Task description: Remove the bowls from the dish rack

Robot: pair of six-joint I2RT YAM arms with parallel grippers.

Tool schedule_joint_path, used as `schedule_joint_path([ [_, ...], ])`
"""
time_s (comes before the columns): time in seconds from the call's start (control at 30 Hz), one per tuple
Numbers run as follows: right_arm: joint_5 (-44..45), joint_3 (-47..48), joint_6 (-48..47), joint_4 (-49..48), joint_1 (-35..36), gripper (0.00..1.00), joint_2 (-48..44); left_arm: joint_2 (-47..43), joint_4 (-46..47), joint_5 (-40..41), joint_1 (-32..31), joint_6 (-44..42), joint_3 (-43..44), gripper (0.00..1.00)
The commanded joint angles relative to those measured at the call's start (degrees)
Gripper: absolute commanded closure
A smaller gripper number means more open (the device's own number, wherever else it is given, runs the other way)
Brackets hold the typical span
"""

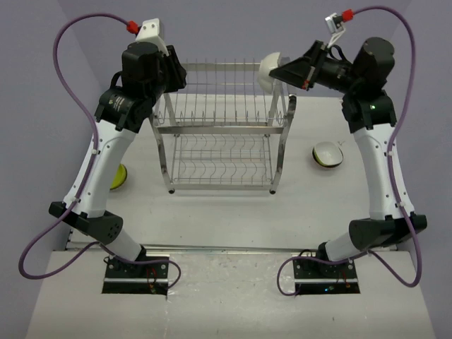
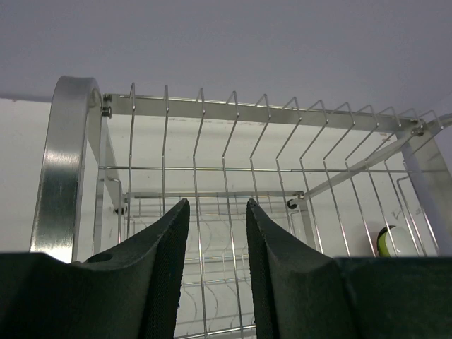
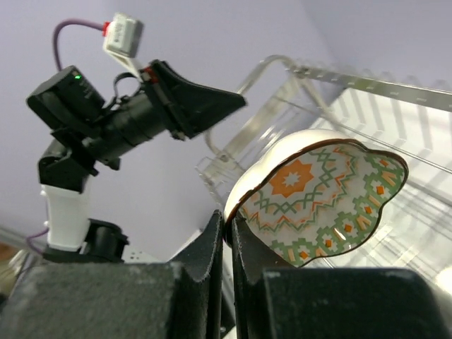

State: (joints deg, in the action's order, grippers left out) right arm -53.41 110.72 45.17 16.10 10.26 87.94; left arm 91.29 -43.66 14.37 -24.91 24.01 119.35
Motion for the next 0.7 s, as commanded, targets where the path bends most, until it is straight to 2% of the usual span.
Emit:
schedule_joint_path([
  [0.0,-1.2,-2.9,-4.3,0.3,-5.6,1.0,-7.0,0.5,3.3,-2.5,-0.1,-2.7,4.2,0.61],
  [0.23,-0.3,-6.2,-4.8,1.5,-9.6,1.0,-11.2,1.9,3.8,-2.3,-0.1,-3.4,6.6,0.62],
  [0.33,2.3,-6.9,-5.8,3.7,-11.7,1.0,-11.8,2.3,3.3,0.2,-0.1,-3.8,6.9,0.63],
  [0.47,12.8,-3.5,-11.9,15.0,-13.2,1.0,-11.5,2.3,0.7,8.5,-0.1,-4.0,6.3,0.67],
  [0.6,24.9,-3.7,-16.1,19.7,-14.6,1.0,-11.1,1.3,0.2,12.8,-0.2,-4.6,5.5,0.69],
  [0.67,27.0,-4.5,-16.7,21.3,-15.2,1.0,-10.9,0.9,0.2,14.4,-0.1,-4.6,5.5,0.71],
])
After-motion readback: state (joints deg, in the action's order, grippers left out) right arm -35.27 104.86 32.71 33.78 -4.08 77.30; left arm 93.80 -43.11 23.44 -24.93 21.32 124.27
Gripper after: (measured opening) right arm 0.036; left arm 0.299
